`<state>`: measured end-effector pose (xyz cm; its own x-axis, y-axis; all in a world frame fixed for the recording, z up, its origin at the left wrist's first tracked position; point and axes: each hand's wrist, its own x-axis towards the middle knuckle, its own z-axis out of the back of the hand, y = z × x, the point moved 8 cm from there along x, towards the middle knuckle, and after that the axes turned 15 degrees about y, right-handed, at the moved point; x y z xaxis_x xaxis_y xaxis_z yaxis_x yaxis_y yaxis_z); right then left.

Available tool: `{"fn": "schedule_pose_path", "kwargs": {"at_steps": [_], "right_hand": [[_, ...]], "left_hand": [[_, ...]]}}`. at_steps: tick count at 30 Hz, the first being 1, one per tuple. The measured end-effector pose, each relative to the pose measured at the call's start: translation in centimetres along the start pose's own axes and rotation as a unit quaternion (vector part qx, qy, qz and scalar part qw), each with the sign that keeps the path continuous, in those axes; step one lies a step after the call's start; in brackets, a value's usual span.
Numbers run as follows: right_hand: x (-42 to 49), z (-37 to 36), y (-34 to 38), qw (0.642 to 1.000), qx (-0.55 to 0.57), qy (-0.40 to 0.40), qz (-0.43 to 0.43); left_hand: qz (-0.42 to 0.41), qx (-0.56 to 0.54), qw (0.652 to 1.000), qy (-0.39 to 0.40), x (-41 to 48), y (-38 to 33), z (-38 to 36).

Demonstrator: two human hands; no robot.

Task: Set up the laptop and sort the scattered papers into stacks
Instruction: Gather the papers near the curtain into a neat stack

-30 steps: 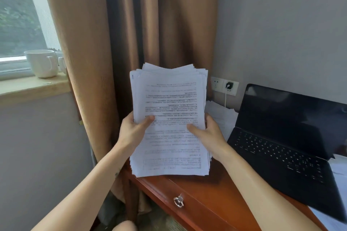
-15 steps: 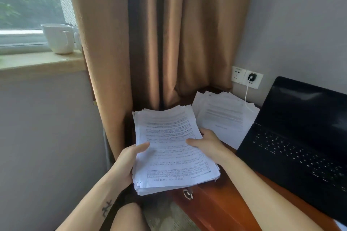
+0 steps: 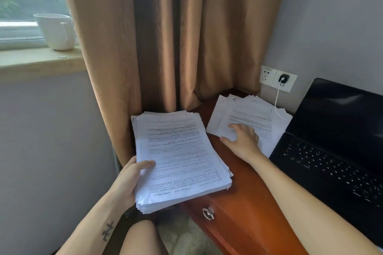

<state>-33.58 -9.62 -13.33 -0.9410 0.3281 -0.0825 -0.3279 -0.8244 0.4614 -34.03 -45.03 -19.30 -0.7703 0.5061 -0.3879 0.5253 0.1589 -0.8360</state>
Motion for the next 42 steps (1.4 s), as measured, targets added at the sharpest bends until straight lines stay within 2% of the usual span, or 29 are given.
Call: {"fn": "schedule_pose_path", "kwargs": {"at_steps": [2,5,16,19,23,27,29,32,37,40,42], "right_hand": [[1.1,-0.6,-1.1,0.997,-0.054,0.029,-0.048],[1.9,-0.3,-1.6,0.995,-0.072,0.007,-0.07],[2.2,1.6,-1.3,0.992,-0.105,-0.06,-0.023],[2.2,2.6,-1.2,0.989,-0.111,-0.098,-0.022],[1.4,3.0,-0.9,0.989,-0.054,-0.136,-0.005],[0.0,4.5,1.4,0.98,0.064,-0.187,0.034],[-0.6,5.0,2.8,0.974,0.113,-0.188,0.052],[-1.5,4.3,4.9,0.975,0.163,-0.121,0.096],[-4.9,1.1,8.4,0.969,0.175,0.057,0.165],[-7.0,-0.4,9.9,0.958,0.171,0.134,0.185],[-8.2,-2.0,10.4,0.944,0.179,0.211,0.178]], "left_hand": [[0.0,-0.001,1.0,0.004,0.0,0.2,0.0],[-0.006,0.012,1.0,0.005,0.0,0.4,0.1],[-0.007,0.034,0.999,0.005,0.1,0.4,-0.1],[-0.009,0.045,0.999,0.004,0.2,0.2,-0.1],[-0.016,0.064,0.998,0.0,0.2,-0.1,0.0],[-0.018,0.073,0.997,-0.003,0.2,-0.2,-0.1],[-0.018,0.073,0.997,-0.004,0.2,-0.2,-0.1],[-0.019,0.078,0.997,-0.004,0.0,-0.3,-0.2],[-0.022,0.081,0.996,-0.006,-0.2,-0.6,-0.4],[-0.024,0.078,0.997,-0.005,-0.3,-0.6,-0.4],[-0.024,0.077,0.997,-0.004,-0.3,-0.6,-0.5]]}}
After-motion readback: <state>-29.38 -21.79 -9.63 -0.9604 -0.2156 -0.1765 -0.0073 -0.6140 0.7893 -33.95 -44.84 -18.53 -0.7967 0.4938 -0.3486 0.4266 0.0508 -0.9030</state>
